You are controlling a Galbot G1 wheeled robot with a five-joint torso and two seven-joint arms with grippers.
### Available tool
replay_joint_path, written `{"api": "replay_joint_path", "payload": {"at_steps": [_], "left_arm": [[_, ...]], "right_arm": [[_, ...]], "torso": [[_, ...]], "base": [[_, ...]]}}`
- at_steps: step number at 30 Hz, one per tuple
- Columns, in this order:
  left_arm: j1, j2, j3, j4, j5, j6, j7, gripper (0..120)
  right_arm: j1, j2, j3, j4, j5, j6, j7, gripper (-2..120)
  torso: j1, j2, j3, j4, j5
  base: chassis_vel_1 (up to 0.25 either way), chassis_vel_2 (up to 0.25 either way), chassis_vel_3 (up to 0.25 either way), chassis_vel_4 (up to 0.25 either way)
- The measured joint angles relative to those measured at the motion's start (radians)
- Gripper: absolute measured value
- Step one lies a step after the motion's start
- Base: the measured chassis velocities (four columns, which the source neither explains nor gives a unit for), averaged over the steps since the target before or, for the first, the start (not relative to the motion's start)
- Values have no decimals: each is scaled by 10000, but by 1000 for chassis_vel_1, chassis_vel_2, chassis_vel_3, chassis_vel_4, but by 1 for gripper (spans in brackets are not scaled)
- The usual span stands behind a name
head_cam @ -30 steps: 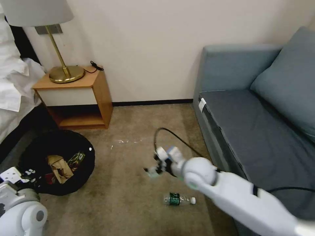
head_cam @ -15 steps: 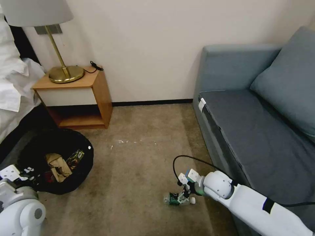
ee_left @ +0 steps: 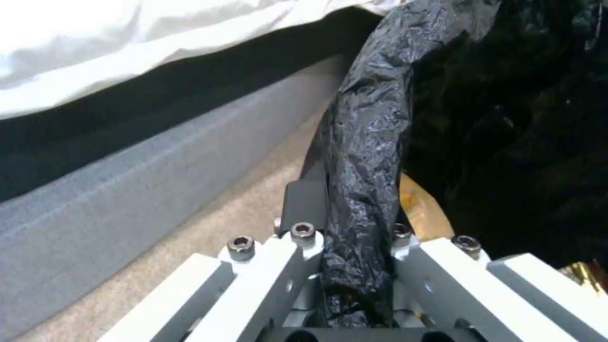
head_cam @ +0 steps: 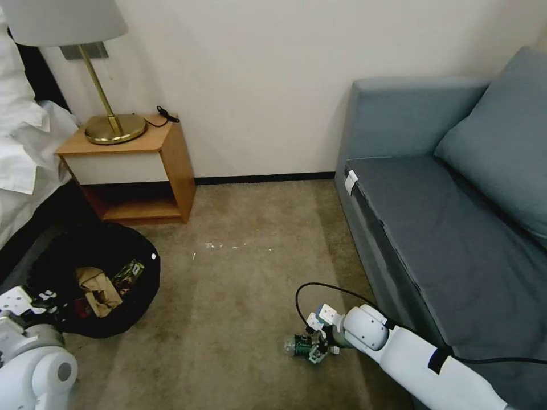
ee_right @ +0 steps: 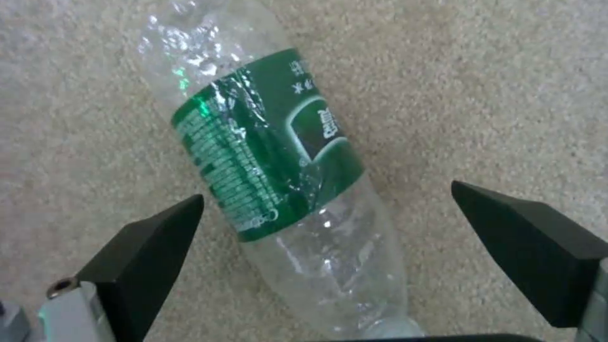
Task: Pick up the trash bin, then pick up the garbage on the floor and place it into the trash bin.
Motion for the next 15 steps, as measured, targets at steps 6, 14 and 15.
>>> {"api": "replay_joint_path", "payload": {"at_steps": [6,14,15], "left_arm": [[52,-67,2,-52,20,1,-9,4],[66,-70,33,-87,12,7,-16,4],[62,-72,62,-87,12,13,-16,4]], "right_arm": [[0,331,151,-620,-716,147,-15,86],[-130,490,350,-853,-989,295,-39,55],[-158,519,412,-845,-987,331,-10,50]], "torso": [[-1,0,0,0,2],[0,0,0,-1,1],[0,0,0,-2,0]], "base": [[0,0,0,0],[0,0,0,0],[0,0,0,0]]}}
